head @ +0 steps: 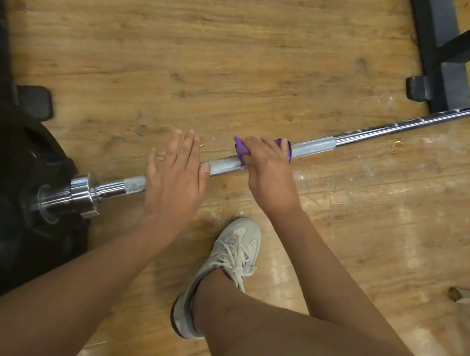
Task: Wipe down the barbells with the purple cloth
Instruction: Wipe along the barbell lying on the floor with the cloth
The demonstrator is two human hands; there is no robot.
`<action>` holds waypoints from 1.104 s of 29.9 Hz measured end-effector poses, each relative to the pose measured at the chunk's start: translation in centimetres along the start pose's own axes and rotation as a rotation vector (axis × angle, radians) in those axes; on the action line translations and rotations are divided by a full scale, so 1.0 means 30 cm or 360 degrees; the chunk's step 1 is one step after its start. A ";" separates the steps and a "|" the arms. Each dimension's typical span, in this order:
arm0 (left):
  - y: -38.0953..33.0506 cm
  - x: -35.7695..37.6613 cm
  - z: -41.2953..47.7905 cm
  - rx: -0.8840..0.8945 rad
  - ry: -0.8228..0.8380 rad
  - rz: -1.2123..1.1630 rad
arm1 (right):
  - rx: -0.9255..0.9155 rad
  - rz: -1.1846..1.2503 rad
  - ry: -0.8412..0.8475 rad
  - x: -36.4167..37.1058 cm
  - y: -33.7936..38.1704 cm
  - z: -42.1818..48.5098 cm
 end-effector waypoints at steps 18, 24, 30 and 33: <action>-0.021 0.000 -0.112 0.0087 0.0041 -0.0038 | 0.0037 -0.0069 0.0226 -0.040 -0.021 -0.051; -0.024 0.003 -0.123 0.0105 0.0051 -0.0027 | 0.0065 -0.0086 0.0153 -0.016 -0.027 -0.091; -0.019 0.001 -0.117 0.0108 0.0038 -0.0026 | -0.0041 -0.0087 -0.0109 0.020 -0.025 -0.140; -0.019 0.000 -0.115 0.0118 0.0032 -0.0021 | -0.0176 -0.0083 -0.0277 0.053 -0.021 -0.166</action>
Point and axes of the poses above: each hand's wrist, its own z-axis towards the middle knuckle, its own x-axis out of the palm, y = z × x, the point moved 1 cm from there along z, towards the middle knuckle, and after that the axes turned 8 degrees about -y, right-handed, at the moved point
